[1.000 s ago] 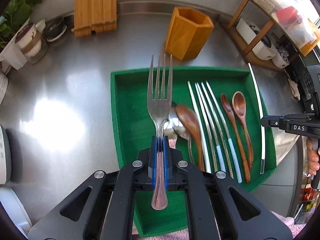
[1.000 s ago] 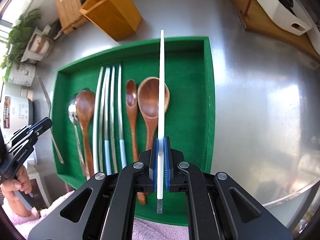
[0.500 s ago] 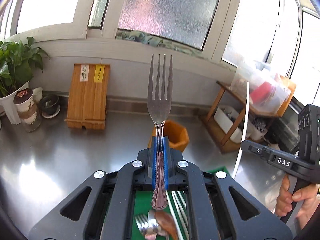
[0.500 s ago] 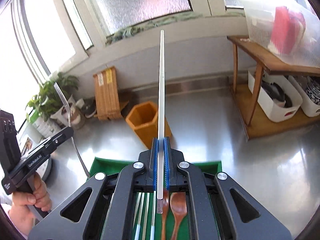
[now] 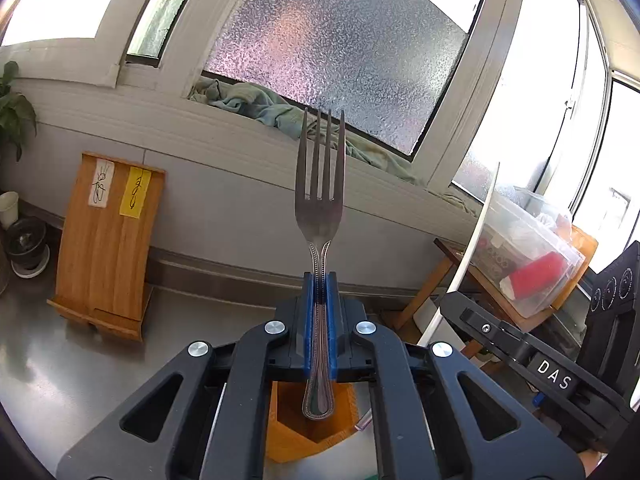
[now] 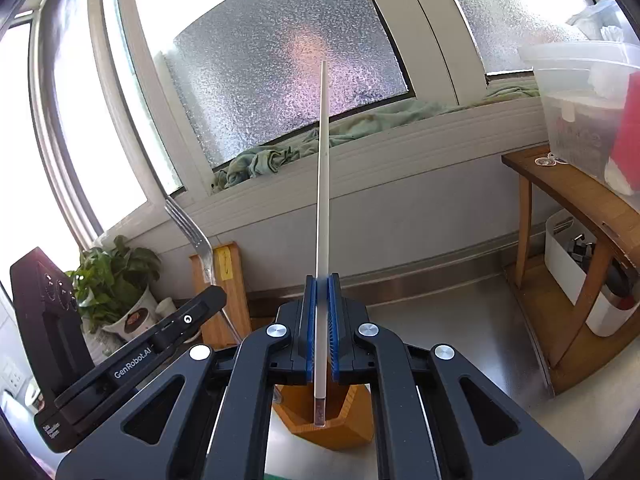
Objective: Organize utensils
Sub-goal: 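Lift fork and chopstick and drop both into the orange holder, opening both tools, then grasp a second silver fork with the left tool while the right tool grasps the large wooden spoon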
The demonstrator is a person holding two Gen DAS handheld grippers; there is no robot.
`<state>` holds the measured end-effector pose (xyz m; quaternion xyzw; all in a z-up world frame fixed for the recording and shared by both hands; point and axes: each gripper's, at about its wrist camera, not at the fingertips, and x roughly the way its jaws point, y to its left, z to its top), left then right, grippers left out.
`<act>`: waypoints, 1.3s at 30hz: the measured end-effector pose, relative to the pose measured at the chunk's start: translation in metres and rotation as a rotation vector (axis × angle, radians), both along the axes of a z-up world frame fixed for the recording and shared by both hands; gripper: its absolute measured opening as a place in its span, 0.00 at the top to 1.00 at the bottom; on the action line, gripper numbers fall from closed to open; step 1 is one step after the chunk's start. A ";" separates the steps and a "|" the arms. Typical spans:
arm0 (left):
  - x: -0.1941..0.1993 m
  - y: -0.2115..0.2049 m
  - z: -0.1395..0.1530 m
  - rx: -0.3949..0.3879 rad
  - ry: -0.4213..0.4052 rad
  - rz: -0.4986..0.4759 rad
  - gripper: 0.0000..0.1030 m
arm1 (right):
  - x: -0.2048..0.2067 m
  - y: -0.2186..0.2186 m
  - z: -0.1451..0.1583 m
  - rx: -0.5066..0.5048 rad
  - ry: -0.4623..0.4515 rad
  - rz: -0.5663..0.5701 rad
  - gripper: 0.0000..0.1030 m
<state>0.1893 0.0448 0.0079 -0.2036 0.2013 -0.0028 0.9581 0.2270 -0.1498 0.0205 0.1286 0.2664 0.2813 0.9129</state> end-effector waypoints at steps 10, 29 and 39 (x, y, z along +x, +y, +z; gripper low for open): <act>0.010 0.005 -0.045 0.004 0.101 -0.066 0.95 | 0.012 0.016 -0.039 -0.083 0.048 0.037 0.94; -0.011 0.017 -0.061 -0.057 0.165 -0.198 0.75 | 0.004 0.019 -0.069 -0.139 0.221 0.155 0.90; -0.073 0.019 -0.031 0.021 0.231 -0.092 0.39 | -0.037 -0.040 -0.043 -0.146 0.261 0.132 0.24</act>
